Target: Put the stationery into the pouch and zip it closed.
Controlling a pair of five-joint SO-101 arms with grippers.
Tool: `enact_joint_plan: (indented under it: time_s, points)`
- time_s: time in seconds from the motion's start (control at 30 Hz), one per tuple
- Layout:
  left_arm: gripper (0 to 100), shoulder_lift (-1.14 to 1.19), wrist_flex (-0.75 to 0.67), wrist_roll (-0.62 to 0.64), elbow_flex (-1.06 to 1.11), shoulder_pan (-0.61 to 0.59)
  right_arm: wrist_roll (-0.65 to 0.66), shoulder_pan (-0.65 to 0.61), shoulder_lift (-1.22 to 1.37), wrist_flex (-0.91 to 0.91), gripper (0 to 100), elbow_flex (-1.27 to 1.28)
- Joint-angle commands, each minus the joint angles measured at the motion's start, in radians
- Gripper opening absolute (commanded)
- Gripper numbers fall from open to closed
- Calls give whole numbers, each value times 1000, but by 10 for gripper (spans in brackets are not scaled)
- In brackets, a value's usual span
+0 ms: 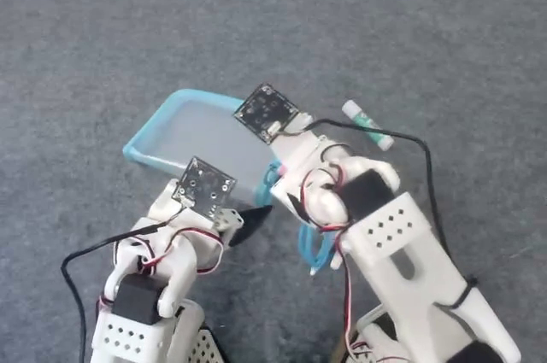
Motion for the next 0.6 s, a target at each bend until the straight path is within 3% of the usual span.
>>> enact_joint_plan:
  time_s: [0.0,0.2,0.37,0.57]
  points:
    - [377,2,-3,17,-56,11,-14,-15,-1,-28,6,-14]
    - [376,9,-81,-12,15,3,-14,-30,-48,38,6,-46]
    - [376,11,-120,-20,22,-104,-8,-22,-150,134,6,-91]
    - [376,11,-135,-21,42,-141,9,10,-205,165,6,-80]
